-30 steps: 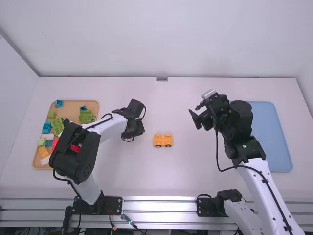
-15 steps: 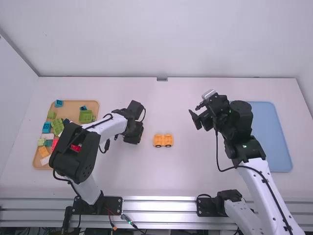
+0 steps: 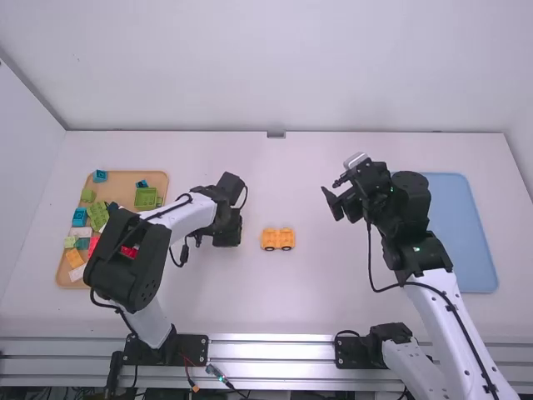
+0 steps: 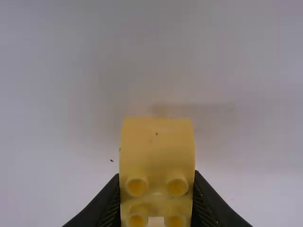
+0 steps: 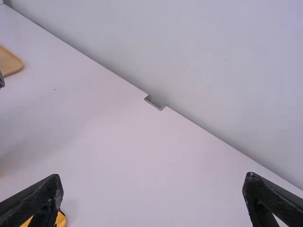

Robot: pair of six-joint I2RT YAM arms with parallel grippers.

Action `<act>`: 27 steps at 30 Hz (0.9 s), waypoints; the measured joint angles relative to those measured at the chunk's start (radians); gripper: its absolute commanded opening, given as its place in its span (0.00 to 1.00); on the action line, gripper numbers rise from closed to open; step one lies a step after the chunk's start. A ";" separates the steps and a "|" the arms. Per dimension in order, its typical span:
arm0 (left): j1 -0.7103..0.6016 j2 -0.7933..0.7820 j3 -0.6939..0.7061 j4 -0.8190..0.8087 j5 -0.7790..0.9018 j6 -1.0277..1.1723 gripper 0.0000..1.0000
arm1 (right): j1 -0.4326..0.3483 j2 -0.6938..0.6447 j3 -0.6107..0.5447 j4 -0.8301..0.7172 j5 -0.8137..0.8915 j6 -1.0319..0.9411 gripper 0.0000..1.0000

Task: Assemble lego blocks to make yellow taxi

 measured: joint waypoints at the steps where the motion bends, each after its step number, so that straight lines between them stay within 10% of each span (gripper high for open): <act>1: 0.000 0.000 0.000 0.000 0.010 -0.005 0.11 | 0.000 0.004 0.000 0.003 0.000 0.000 0.99; 17: 0.000 0.000 -0.003 0.079 0.029 -0.026 0.48 | 0.000 0.024 0.000 0.007 0.000 0.002 0.99; 23: 0.000 0.000 -0.047 0.150 0.034 -0.026 0.93 | 0.000 0.024 0.000 0.006 0.000 0.003 0.99; 27: 0.000 0.000 -0.055 0.151 0.041 -0.029 0.99 | 0.000 0.024 0.000 0.006 0.000 0.000 0.99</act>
